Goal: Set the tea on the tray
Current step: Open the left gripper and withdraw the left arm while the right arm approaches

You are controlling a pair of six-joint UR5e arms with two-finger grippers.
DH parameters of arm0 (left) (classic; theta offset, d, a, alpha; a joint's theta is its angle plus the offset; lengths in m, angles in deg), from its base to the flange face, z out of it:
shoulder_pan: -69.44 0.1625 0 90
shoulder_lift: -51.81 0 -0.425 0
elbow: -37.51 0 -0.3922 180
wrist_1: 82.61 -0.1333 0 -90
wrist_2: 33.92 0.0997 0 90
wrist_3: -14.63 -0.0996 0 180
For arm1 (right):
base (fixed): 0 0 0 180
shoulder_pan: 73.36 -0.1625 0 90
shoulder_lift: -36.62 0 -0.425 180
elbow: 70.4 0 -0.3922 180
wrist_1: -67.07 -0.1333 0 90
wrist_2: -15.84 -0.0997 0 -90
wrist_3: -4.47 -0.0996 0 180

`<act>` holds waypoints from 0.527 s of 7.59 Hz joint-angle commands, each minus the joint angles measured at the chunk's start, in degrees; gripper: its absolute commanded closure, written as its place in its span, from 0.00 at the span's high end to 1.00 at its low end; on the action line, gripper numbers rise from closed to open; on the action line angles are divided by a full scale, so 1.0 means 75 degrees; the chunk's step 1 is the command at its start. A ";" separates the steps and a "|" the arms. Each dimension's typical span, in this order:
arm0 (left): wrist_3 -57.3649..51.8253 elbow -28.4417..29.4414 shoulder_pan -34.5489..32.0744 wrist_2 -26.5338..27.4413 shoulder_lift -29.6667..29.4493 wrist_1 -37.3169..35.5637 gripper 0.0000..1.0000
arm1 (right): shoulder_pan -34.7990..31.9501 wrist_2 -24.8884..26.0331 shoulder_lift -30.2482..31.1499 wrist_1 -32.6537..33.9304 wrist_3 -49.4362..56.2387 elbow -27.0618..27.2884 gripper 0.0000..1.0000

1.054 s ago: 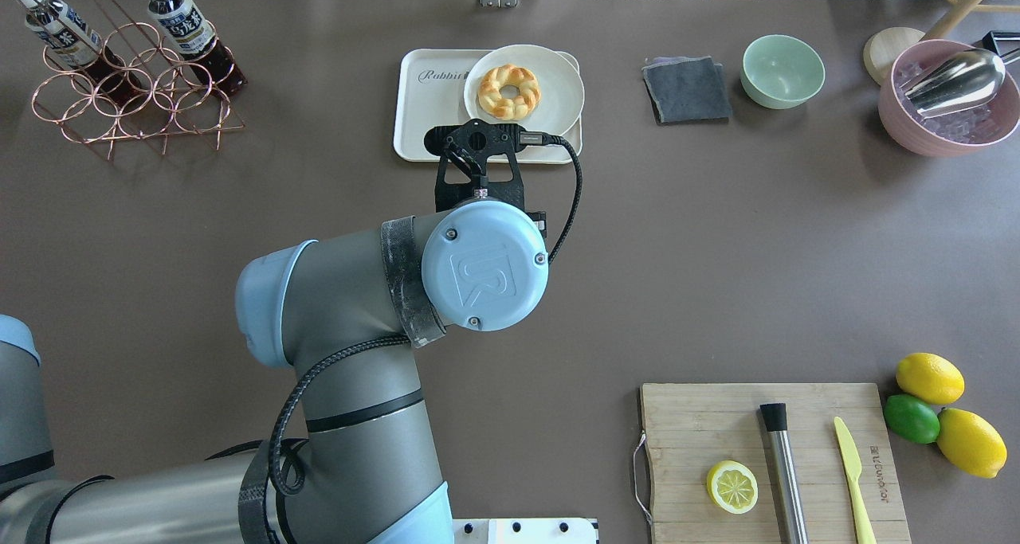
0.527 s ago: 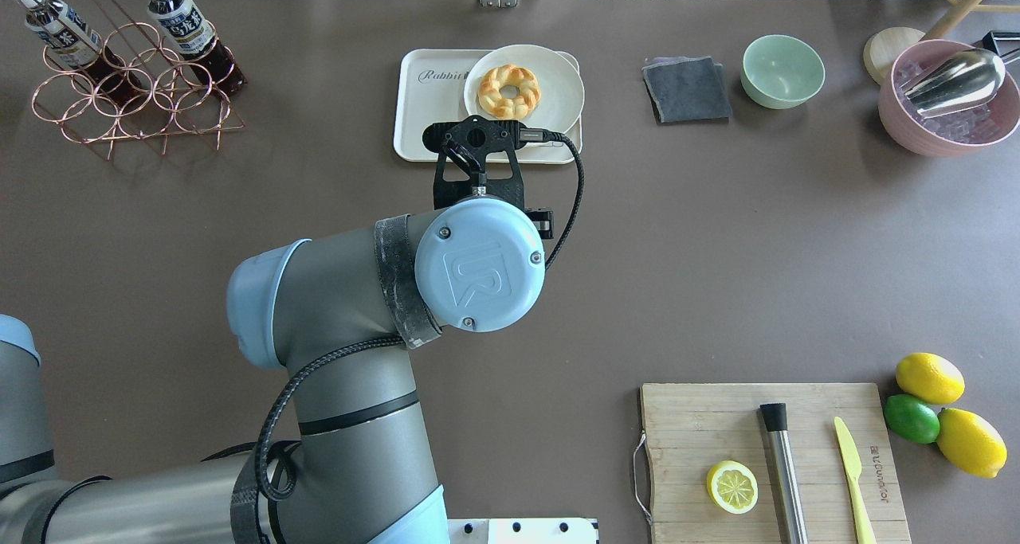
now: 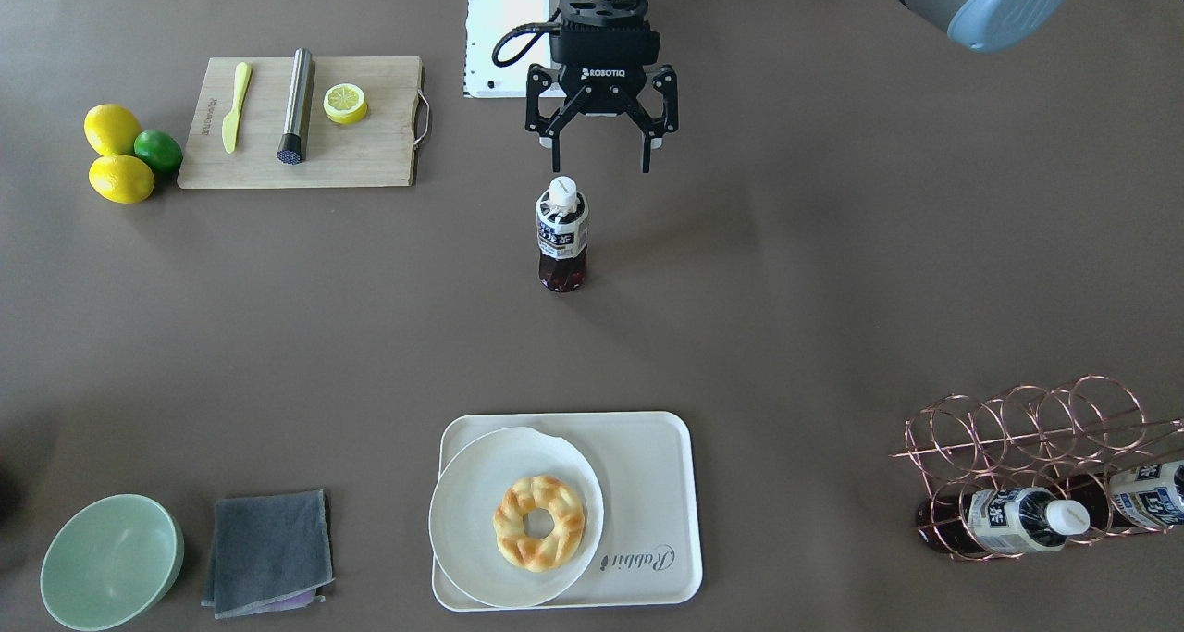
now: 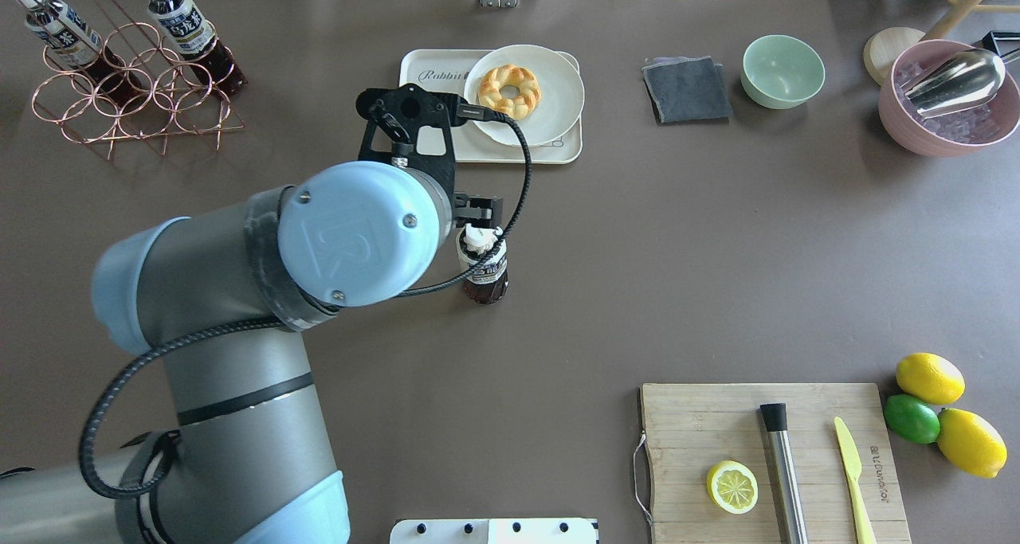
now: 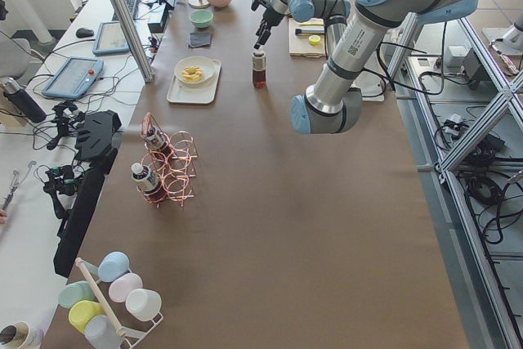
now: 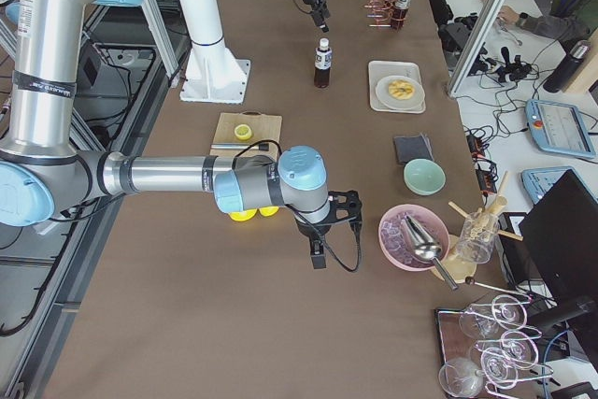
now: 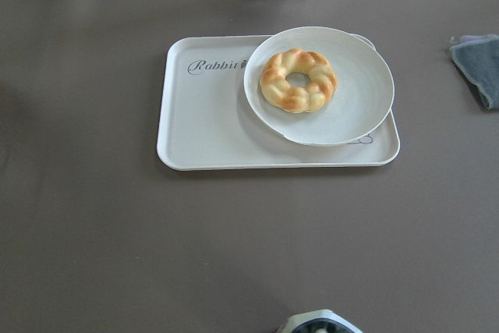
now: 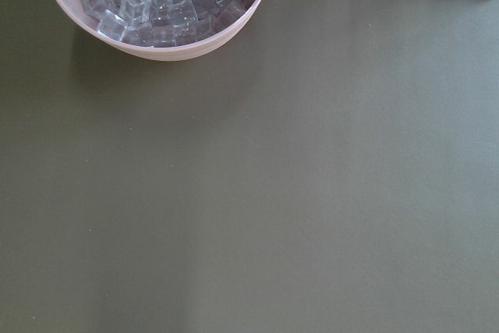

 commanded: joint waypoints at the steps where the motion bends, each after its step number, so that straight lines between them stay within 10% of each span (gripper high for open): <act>1: -0.1850 -0.0867 -0.1308 -0.1185 0.1272 0.0009 0.98 | 0.0011 -0.0014 -0.0045 0.0000 -0.0109 0.0010 1.00; 4: -0.5347 -0.0893 -0.3929 -0.3478 0.2608 0.0137 0.98 | 0.0081 -0.0212 -0.0358 0.0023 -0.0900 0.0255 1.00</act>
